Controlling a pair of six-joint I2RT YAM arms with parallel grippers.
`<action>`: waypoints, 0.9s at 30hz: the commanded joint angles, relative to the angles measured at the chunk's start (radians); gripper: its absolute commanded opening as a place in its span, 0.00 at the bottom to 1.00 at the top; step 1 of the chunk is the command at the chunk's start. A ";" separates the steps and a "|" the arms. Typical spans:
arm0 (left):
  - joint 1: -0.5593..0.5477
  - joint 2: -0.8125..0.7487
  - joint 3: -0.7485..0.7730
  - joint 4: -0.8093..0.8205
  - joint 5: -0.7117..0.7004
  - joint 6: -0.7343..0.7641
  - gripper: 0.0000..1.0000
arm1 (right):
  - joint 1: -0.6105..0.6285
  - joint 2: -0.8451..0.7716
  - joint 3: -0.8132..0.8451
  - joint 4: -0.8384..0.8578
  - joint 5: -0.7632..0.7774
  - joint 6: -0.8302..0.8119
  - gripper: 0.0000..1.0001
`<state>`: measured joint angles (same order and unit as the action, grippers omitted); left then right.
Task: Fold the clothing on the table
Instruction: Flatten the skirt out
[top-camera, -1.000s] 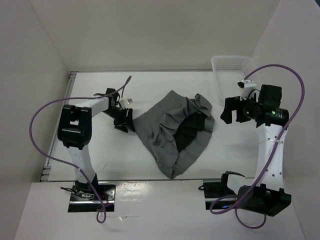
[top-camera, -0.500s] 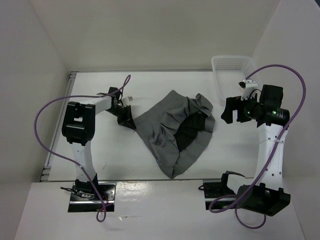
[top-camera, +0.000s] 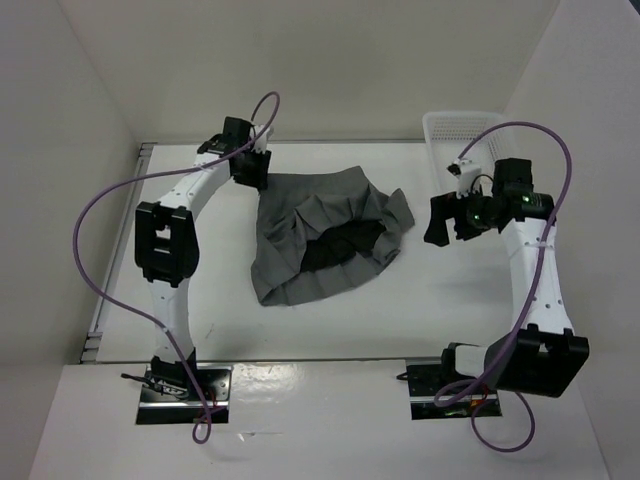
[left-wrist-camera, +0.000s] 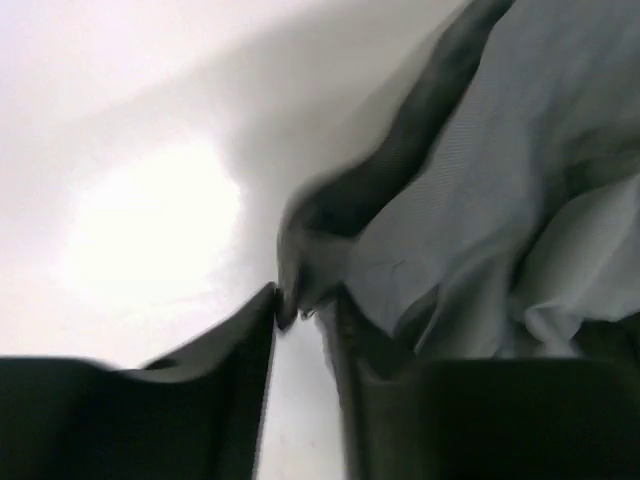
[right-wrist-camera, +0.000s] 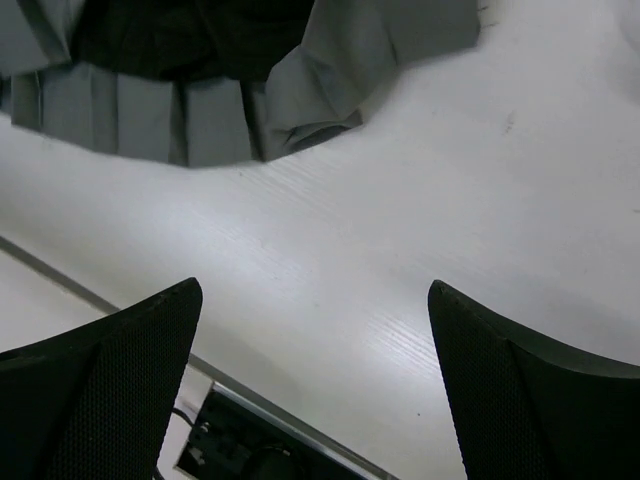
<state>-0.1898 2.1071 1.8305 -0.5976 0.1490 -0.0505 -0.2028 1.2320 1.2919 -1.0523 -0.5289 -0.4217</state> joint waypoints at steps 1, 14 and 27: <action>-0.023 0.059 0.087 0.033 -0.149 0.093 0.49 | 0.072 0.029 0.055 -0.027 0.020 -0.048 0.98; 0.124 -0.212 -0.144 -0.010 0.131 0.041 0.96 | 0.321 0.219 0.181 0.139 0.221 0.024 0.98; 0.259 -0.187 -0.278 0.038 0.382 0.031 0.84 | 0.321 0.743 0.415 0.471 0.060 0.164 0.89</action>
<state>0.0814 1.8874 1.5230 -0.5880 0.4282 -0.0158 0.1146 1.9038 1.6173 -0.6659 -0.3992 -0.2920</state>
